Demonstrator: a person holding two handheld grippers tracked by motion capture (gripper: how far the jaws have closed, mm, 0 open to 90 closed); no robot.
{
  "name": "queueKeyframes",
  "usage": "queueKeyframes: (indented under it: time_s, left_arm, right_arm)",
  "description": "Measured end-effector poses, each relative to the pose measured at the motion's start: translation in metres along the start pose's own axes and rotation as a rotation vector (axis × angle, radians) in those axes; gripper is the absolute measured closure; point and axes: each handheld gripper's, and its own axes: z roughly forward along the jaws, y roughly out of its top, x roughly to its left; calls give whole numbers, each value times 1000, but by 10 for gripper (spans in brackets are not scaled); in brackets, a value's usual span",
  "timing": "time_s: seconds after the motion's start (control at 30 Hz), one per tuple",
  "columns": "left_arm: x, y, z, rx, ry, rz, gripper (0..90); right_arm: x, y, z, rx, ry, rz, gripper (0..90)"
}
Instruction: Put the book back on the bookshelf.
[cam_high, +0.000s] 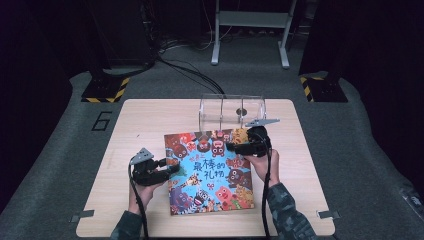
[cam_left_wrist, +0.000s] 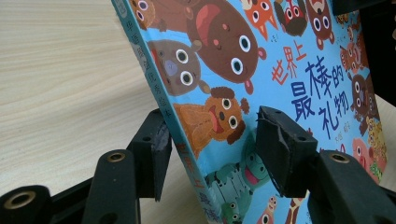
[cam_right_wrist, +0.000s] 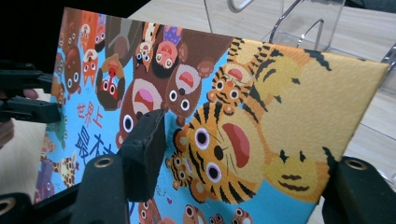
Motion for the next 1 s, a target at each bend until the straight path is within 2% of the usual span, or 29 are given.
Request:
queueKeyframes:
  time_s: [0.17,0.37,0.5,0.53,0.67,0.8,1.0]
  left_arm:
    - [-2,2,-2,-2,9,15,474]
    - [-4,6,-4,-13,16,39,478]
    - [-2,6,-5,-22,2,45,494]
    - [-2,6,-5,-35,10,47,494]
    - [-2,8,-7,-24,8,63,501]
    - [-3,10,-8,-38,16,56,511]
    - [-4,13,-9,-48,25,76,517]
  right_arm:
    - [0,1,-1,-11,2,-8,385]
    - [2,4,-5,-10,-4,8,387]
    - [3,5,-6,-12,-4,-3,388]
    - [3,5,-6,-16,-2,-7,388]
    - [5,7,-8,-22,-11,-19,387]
    - [7,9,-10,-33,-21,-50,387]
    - [9,11,-12,-44,-26,-63,388]
